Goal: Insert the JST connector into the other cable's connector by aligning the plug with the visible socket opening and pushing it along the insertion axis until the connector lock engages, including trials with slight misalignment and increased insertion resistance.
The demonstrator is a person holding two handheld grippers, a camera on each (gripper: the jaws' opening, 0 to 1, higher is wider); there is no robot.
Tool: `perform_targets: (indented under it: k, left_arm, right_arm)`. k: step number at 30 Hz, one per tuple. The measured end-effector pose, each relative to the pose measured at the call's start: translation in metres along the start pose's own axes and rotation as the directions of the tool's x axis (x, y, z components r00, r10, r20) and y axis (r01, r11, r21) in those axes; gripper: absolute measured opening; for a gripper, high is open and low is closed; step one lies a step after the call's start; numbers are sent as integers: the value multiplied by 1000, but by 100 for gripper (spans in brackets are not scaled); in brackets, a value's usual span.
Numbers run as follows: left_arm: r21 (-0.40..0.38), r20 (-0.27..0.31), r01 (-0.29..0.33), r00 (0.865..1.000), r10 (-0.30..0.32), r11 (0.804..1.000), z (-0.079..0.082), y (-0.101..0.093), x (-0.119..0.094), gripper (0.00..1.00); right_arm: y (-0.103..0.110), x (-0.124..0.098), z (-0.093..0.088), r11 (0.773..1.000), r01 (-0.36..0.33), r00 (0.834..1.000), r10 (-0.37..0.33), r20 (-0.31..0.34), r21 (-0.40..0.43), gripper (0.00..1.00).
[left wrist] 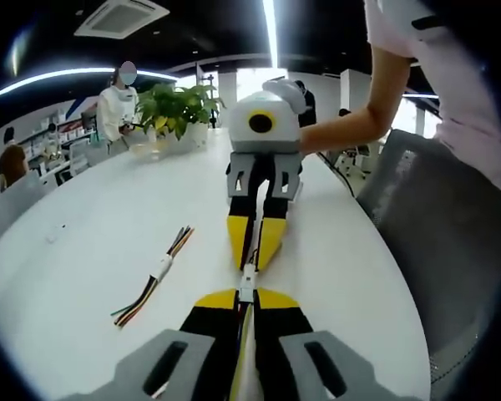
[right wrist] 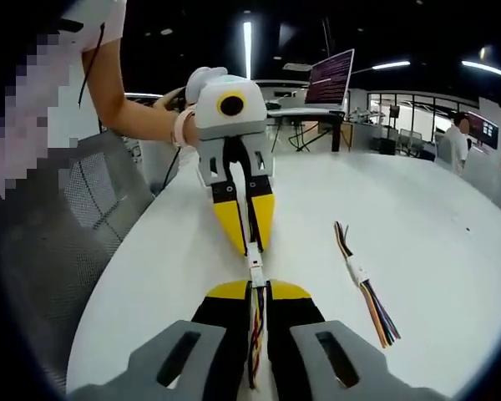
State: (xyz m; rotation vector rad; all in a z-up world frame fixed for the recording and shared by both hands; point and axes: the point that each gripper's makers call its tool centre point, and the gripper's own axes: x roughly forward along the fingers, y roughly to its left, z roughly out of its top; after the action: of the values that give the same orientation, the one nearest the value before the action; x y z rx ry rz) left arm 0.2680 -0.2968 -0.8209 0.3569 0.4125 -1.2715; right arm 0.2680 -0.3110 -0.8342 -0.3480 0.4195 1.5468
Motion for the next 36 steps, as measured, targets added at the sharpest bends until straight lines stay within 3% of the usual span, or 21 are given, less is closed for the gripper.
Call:
perform_targets:
  k: [14,21,36]
  left_arm:
    - [27,-2,7,1000,-7,1000,1,0,3,0]
    - [0,48,8,999,-8,1000,8,1,2,0]
    - [31,59,20,998,-22,999,10,1,2,0]
  right_arm:
    - [1,4,4,1000,-19,1000,18,-6,-21,3]
    - [2,1,13,1000,-22,999,22,37,8,2]
    - [-1,1,14,1000,-14,999,13,45,23,2]
